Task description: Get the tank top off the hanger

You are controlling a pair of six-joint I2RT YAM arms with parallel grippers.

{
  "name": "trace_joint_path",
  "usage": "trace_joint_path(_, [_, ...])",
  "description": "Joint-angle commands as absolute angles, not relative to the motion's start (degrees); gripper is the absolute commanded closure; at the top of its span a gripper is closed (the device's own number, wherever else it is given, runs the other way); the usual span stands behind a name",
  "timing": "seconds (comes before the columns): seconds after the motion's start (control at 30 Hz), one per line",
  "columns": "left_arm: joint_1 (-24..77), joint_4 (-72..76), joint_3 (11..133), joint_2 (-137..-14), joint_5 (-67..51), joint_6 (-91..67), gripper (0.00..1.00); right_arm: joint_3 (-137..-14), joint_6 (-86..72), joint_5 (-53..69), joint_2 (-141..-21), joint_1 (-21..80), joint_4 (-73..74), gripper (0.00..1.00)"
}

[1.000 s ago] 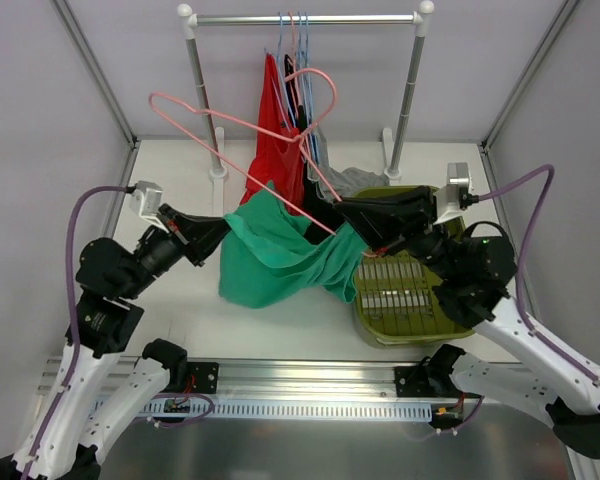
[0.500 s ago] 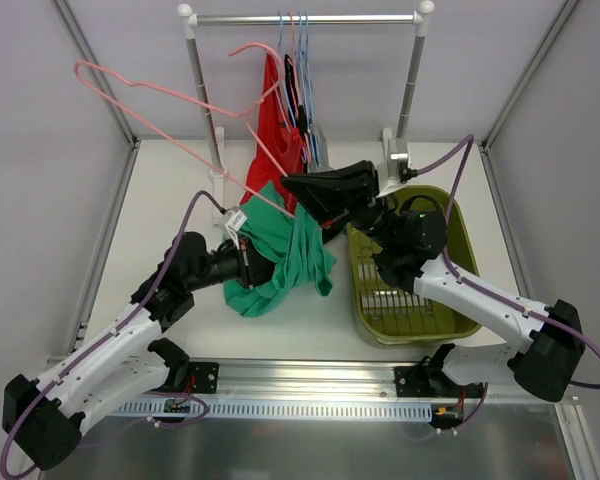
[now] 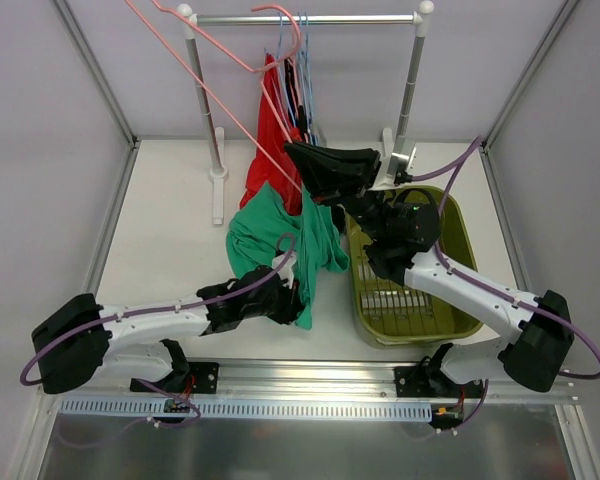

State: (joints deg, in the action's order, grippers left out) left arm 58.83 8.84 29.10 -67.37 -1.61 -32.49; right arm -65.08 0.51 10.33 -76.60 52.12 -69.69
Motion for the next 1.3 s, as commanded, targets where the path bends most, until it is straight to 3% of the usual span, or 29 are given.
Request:
trace_joint_path(0.0, [61.2,9.3,28.1,-70.6,9.4,-35.2,1.0,-69.6,5.5,7.3,-74.3,52.4,-81.4,1.0])
trace_joint_path(0.37, [63.2,4.5,28.2,-79.4,18.3,-43.8,1.0,-66.0,9.8,2.4,-69.5,52.0,-74.9,1.0])
trace_joint_path(0.5, [65.2,0.3,27.8,-72.6,23.4,-46.9,1.0,-67.8,10.4,0.4,-66.8,52.2,-59.5,1.0])
trace_joint_path(0.63, [65.6,-15.6,29.2,-62.9,31.4,-53.5,0.98,-69.6,11.6,-3.8,-65.4,52.5,-47.2,1.0])
trace_joint_path(0.73, [65.6,-26.5,31.5,-56.3,34.9,-54.9,0.13,-72.3,13.5,-7.0,-65.9,53.4,-38.5,1.0])
trace_joint_path(0.77, [65.5,-30.3,32.3,-53.6,35.3,-54.4,0.02,-73.2,14.2,-8.2,-66.9,53.8,-36.6,1.0])
trace_joint_path(1.27, [65.4,-52.5,50.0,-44.5,41.2,-48.5,0.02,-83.1,10.4,-23.7,-77.7,55.0,-20.5,1.0])
